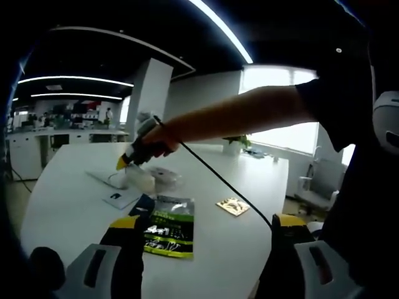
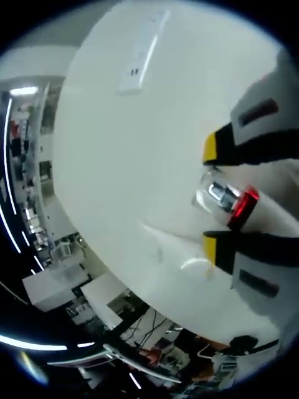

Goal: Arrange the skincare products in the storage area until every visible bottle or jar stands upright without overlapping.

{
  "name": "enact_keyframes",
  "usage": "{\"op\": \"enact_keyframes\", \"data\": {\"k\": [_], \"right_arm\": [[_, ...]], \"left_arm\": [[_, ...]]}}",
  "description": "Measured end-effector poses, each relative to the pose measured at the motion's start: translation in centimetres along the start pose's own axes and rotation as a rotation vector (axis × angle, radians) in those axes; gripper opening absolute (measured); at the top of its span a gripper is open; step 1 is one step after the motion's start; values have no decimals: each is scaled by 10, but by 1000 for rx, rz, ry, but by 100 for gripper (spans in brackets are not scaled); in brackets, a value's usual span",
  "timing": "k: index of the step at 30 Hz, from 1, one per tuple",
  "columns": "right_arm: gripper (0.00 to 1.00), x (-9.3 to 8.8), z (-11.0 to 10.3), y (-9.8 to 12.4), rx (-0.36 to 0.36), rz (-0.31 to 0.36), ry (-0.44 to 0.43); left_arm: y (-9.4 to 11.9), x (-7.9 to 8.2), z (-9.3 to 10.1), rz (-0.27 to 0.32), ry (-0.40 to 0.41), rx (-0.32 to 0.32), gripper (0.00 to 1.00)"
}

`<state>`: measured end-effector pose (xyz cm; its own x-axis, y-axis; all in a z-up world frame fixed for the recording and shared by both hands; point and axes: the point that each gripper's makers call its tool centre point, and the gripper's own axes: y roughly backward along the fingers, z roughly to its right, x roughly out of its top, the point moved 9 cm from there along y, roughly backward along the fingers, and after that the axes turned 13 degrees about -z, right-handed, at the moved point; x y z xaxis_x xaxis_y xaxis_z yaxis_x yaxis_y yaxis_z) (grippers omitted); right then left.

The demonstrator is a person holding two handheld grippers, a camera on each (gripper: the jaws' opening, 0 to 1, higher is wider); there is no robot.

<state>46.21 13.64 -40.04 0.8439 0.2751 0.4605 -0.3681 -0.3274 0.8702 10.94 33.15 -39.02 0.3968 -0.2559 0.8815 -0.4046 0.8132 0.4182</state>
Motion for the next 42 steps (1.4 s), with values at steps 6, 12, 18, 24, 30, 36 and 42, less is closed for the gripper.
{"op": "enact_keyframes", "data": {"k": [6,12,18,24,30,36,42], "right_arm": [[41,6,-4,-3,-39,-31,44],[37,7,-8,-4,-36,-26,89],[34,9,-14,-6,-1,-28,179],[34,5,-16,-4,4,-41,220],[35,3,-14,-4,6,-50,218],[34,-3,-19,0,-25,-74,238],[35,-9,-24,0,-41,-101,265]], "left_arm": [[2,1,0,4,-10,2,84],[3,0,1,1,-14,2,84],[4,-3,-1,-8,-10,9,83],[2,0,-1,-8,-18,5,83],[-1,1,2,-9,-21,-4,82],[-2,1,4,-13,-22,-3,81],[-1,2,6,-10,-29,-3,81]]}}
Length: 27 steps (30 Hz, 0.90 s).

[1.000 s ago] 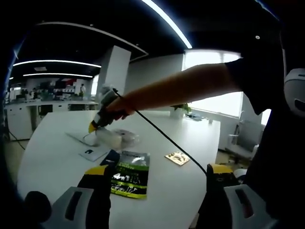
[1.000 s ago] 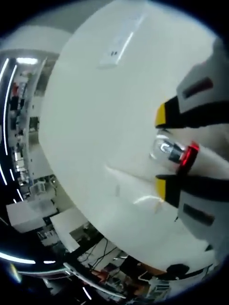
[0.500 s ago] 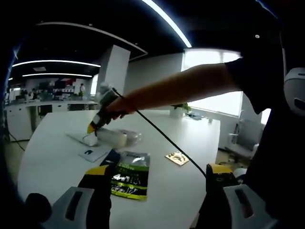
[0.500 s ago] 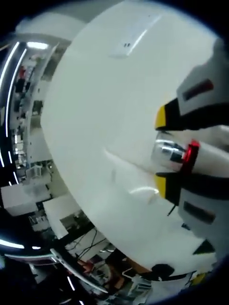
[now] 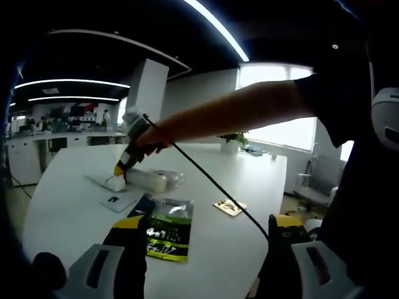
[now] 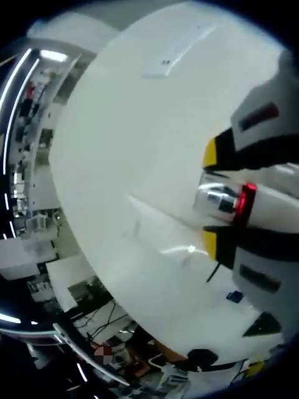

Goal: Arrange the skincare products in the storage area until every visible bottle or jar stands upright without overlapping.

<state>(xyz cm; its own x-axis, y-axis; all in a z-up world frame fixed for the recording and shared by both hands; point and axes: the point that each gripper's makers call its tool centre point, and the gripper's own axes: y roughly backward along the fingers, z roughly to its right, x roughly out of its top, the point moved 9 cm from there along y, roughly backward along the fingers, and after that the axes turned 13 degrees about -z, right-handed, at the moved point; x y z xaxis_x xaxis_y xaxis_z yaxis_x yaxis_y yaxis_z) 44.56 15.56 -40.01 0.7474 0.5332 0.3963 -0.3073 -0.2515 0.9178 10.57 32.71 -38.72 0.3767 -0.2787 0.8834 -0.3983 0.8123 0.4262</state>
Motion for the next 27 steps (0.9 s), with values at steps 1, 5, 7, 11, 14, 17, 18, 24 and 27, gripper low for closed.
{"op": "enact_keyframes", "data": {"k": [1,5,7,11,14,17,18,24,27], "right_arm": [[35,-1,-1,0,0,-2,-1],[36,-9,-8,1,-7,-11,4],[35,-6,-7,0,-9,-19,1],[34,-5,-8,0,-22,-27,13],[32,-6,-10,1,-24,-23,19],[30,-7,-12,1,-32,-1,39],[30,-7,-12,1,-41,10,57],[28,-14,-17,4,-49,40,88],[28,-9,-16,1,-46,50,83]], "left_arm": [[0,0,0,-2,1,0,81],[1,-1,0,-2,5,1,81],[1,-1,1,-1,5,2,81],[2,0,1,1,3,4,81],[3,0,1,-1,3,8,81],[3,0,1,-3,6,9,81],[3,0,1,-4,4,9,81],[4,-1,1,-7,4,9,81],[4,0,0,-5,4,11,81]]}}
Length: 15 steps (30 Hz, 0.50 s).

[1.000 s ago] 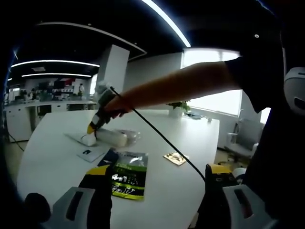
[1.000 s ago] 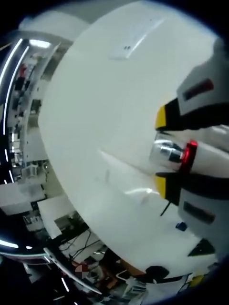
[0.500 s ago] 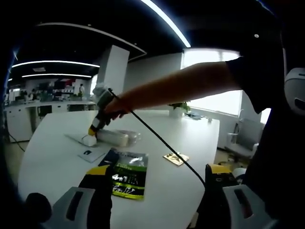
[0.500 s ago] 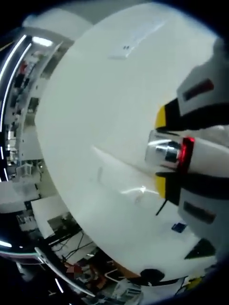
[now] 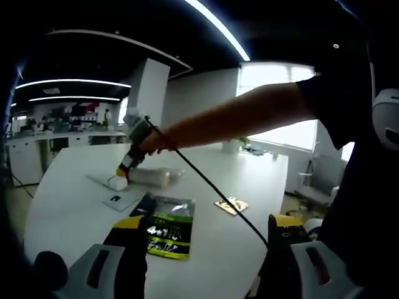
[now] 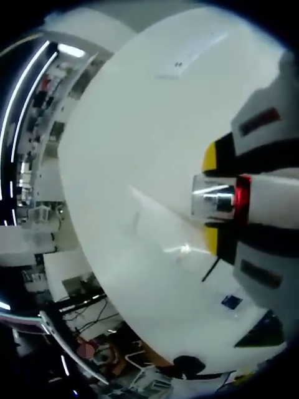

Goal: Arrange the skincare products in the storage area until every visible bottle or jar stands upright without overlapping.

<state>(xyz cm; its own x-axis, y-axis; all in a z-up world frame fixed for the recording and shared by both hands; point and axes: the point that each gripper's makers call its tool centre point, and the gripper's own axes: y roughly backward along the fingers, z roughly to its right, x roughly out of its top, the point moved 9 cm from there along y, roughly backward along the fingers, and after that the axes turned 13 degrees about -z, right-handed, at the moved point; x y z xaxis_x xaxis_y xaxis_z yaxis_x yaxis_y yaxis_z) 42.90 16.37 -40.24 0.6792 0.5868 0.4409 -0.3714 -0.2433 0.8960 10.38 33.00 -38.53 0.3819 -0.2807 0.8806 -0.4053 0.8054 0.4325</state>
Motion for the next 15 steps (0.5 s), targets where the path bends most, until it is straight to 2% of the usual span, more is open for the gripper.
{"op": "enact_keyframes", "data": {"k": [7,15], "right_arm": [[27,3,4,0,7,18,-13],[27,6,10,8,11,85,-31]], "left_arm": [[-1,0,0,-7,0,1,80],[-1,0,1,-11,-3,2,80]]}}
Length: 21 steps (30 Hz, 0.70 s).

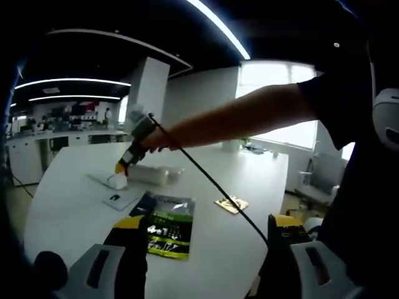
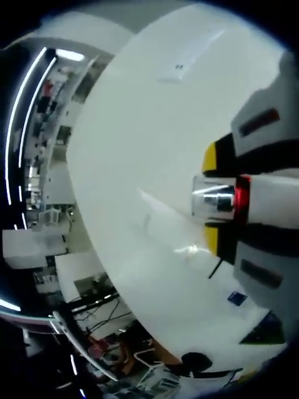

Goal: Arrange the skincare products in the storage area until every visible bottle or jar stands upright without overlapping.

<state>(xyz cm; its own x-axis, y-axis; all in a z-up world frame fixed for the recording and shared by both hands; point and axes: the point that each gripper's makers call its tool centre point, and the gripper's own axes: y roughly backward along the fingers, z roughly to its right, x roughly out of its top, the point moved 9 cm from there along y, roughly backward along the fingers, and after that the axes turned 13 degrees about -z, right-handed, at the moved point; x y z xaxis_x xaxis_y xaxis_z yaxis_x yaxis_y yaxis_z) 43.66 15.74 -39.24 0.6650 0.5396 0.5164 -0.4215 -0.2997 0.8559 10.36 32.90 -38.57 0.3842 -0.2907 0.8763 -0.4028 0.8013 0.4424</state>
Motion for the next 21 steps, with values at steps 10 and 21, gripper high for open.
{"op": "enact_keyframes", "data": {"k": [10,21], "right_arm": [[27,1,2,11,6,46,-10],[27,-3,8,28,16,141,-59]], "left_arm": [[0,4,6,4,-7,-8,80],[1,5,11,-4,-17,-6,80]]}}
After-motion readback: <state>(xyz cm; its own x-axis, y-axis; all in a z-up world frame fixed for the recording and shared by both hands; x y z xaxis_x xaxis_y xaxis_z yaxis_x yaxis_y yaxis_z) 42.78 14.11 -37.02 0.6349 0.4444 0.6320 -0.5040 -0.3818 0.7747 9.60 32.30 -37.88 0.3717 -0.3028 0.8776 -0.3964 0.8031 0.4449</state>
